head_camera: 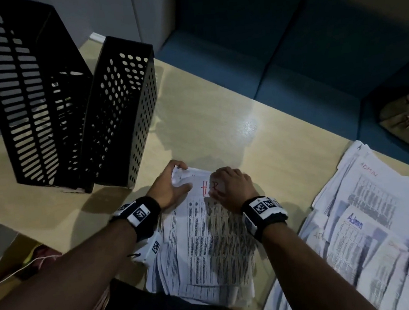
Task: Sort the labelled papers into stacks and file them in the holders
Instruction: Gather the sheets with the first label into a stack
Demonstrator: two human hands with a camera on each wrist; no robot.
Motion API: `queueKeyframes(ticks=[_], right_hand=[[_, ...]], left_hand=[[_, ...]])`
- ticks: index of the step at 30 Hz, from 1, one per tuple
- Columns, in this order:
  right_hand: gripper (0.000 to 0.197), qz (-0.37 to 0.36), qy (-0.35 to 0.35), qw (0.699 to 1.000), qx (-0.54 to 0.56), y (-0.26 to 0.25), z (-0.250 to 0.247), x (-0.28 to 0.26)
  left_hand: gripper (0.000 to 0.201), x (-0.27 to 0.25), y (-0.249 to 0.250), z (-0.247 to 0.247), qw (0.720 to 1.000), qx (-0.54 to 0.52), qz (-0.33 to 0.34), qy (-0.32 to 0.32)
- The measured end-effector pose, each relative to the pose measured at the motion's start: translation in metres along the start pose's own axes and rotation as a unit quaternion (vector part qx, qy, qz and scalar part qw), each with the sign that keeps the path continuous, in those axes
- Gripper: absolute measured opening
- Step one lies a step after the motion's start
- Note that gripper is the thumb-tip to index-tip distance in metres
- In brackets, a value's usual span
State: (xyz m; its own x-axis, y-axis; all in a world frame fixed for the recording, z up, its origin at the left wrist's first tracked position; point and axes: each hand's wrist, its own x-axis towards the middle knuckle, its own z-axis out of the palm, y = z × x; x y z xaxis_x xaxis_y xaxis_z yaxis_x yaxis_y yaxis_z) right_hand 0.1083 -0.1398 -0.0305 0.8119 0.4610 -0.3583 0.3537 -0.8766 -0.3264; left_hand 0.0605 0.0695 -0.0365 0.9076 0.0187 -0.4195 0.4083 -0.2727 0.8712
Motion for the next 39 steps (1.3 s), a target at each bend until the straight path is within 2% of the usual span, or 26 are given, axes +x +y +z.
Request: queueKeyframes(ticks=[2, 3, 5, 6, 8, 10, 12, 15, 18, 22, 24, 26, 27, 29, 31, 33, 35, 37, 39], right_hand=[[0.058, -0.005, 0.01, 1.0, 0.03, 0.002, 0.0, -0.005], [0.061, 0.008, 0.041, 0.998, 0.046, 0.004, 0.0, -0.01], [0.059, 0.094, 0.136, 0.983, 0.084, 0.013, 0.003, -0.02], [0.06, 0.155, 0.156, 0.97, 0.102, 0.018, 0.004, -0.025], [0.062, 0.25, 0.131, 0.947, 0.151, 0.026, 0.007, -0.034], [0.057, 0.317, 0.114, 0.904, 0.262, 0.03, 0.008, -0.043], [0.043, 0.355, 0.117, 0.868, 0.327, 0.032, 0.008, -0.054], [0.023, 0.353, 0.131, 0.867, 0.327, 0.035, 0.006, -0.066], [0.018, 0.33, 0.158, 0.873, 0.322, 0.033, 0.008, -0.073], [0.017, 0.27, 0.11, 0.897, 0.332, 0.024, 0.027, -0.071], [0.012, 0.251, 0.082, 0.875, 0.407, 0.02, 0.032, -0.069], [0.014, 0.252, 0.077, 0.826, 0.498, 0.02, 0.033, -0.069], [0.017, 0.263, 0.108, 0.806, 0.519, 0.023, 0.033, -0.07], [0.029, 0.281, 0.194, 0.794, 0.503, 0.031, 0.029, -0.073], [0.047, 0.291, 0.208, 0.813, 0.459, 0.039, 0.024, -0.075], [0.06, 0.27, 0.134, 0.847, 0.437, 0.041, 0.022, -0.074], [0.057, 0.223, 0.086, 0.873, 0.425, 0.038, 0.024, -0.07], [0.051, 0.21, 0.106, 0.871, 0.431, 0.037, 0.023, -0.063], [0.049, 0.219, 0.165, 0.844, 0.461, 0.036, 0.012, -0.058]], left_hand=[[0.067, -0.008, -0.002, -0.001, 0.999, -0.027, -0.02, 0.012], [0.079, -0.013, -0.005, -0.001, 0.999, -0.026, -0.032, 0.013], [0.089, -0.023, -0.012, 0.003, 0.998, -0.011, -0.059, 0.011], [0.089, -0.028, -0.018, 0.006, 0.997, -0.01, -0.073, 0.012], [0.078, -0.039, -0.021, 0.011, 0.996, -0.043, -0.078, 0.024], [0.064, -0.043, -0.021, 0.015, 0.995, -0.061, -0.068, 0.033], [0.058, -0.044, -0.017, 0.017, 0.995, -0.065, -0.061, 0.033], [0.054, -0.043, -0.012, 0.016, 0.992, -0.06, -0.091, 0.062], [0.055, -0.046, -0.011, 0.019, 0.99, -0.078, -0.092, 0.075], [0.067, -0.052, -0.01, 0.02, 0.989, -0.101, -0.09, 0.062], [0.065, -0.052, -0.009, 0.019, 0.991, -0.1, -0.082, 0.029], [0.064, -0.05, -0.012, 0.018, 0.993, -0.098, -0.071, -0.001], [0.062, -0.051, -0.01, 0.018, 0.992, -0.101, -0.071, -0.006], [0.059, -0.052, -0.004, 0.017, 0.988, -0.131, -0.085, 0.002], [0.061, -0.052, 0.001, 0.017, 0.983, -0.157, -0.097, 0.008], [0.061, -0.05, 0.0, 0.021, 0.98, -0.169, -0.102, 0.016], [0.05, -0.05, 0.003, 0.028, 0.978, -0.175, -0.114, 0.024], [0.046, -0.049, 0.006, 0.034, 0.975, -0.176, -0.127, 0.038], [0.048, -0.043, 0.017, 0.033, 0.975, -0.171, -0.126, 0.066]])
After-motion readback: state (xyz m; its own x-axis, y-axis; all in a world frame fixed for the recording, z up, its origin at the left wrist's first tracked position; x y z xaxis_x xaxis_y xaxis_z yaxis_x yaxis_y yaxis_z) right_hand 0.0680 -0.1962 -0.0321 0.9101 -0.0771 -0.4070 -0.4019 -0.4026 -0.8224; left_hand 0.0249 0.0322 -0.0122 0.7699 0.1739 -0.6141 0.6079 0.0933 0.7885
